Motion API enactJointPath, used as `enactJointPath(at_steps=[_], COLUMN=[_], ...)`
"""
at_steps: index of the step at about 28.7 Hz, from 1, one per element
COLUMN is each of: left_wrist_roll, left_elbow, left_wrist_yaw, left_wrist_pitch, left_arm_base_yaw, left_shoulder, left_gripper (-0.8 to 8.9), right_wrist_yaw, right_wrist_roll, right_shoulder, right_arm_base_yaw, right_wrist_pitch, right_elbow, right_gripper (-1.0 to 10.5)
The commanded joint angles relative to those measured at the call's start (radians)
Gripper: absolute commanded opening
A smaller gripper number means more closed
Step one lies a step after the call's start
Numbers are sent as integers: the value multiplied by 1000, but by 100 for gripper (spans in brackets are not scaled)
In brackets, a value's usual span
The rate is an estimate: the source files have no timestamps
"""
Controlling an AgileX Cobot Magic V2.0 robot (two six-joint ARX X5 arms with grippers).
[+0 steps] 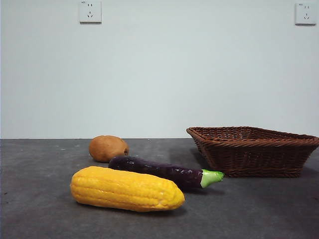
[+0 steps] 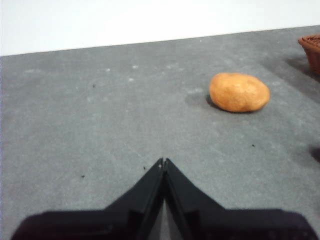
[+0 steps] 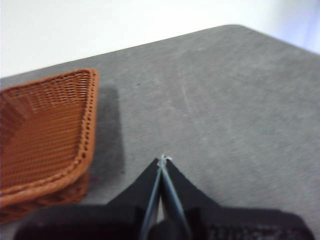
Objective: Help me put the vegetables on the table into the basket
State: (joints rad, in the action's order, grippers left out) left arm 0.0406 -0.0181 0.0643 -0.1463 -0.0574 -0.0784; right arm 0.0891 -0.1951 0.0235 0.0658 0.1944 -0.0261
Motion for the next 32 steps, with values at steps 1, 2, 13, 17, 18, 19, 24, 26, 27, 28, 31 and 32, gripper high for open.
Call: enactJointPath(at_steps=[1, 2, 13, 17, 18, 19, 24, 26, 27, 28, 31, 32], left_wrist_roll=[-25, -73, -254, -277, -277, -277, -310, -329, -329, -328, -331, -351], left_elbow=[10, 9, -118, -201, -221, -243, -359, -411, -432, -450, -496, -508], left_wrist_yaw=[4, 4, 104, 138, 149, 162, 245, 278, 294, 312, 374, 407], left_wrist_pitch=[5, 8, -3, -22, -25, -25, -33, -53, -61, -67, -80, -86], left_arm_base_yaw=[-2, -2, -2, -2, -2, -2, -2, -2, -2, -2, -2, -2], left_shoulder=[-1, -1, -40, -111, -131, -154, -285, -343, -369, -393, -469, -497], left_gripper=[-6, -6, -6, -6, -6, -6, -5, -5, -4, -4, -4, -3], right_wrist_yaw=[-42, -66, -243, -247, -247, -247, -248, -261, -269, -277, -282, -281], right_wrist_roll=[-107, -121, -252, -257, -257, -257, -237, -211, -197, -185, -167, -166], right_shoulder=[0, 0, 15, 62, 75, 93, 206, 269, 297, 325, 409, 436], right_arm_base_yaw=[0, 0, 0, 0, 0, 0, 0, 0, 0, 0, 0, 0], right_wrist_pitch=[8, 9, 57, 84, 92, 102, 158, 194, 212, 230, 304, 338], right_elbow=[5, 5, -106, -202, -229, -259, -417, -483, -510, -537, -615, -642], right_gripper=[-3, -3, -8, -8, -8, -8, -8, -8, -7, -5, 0, 0])
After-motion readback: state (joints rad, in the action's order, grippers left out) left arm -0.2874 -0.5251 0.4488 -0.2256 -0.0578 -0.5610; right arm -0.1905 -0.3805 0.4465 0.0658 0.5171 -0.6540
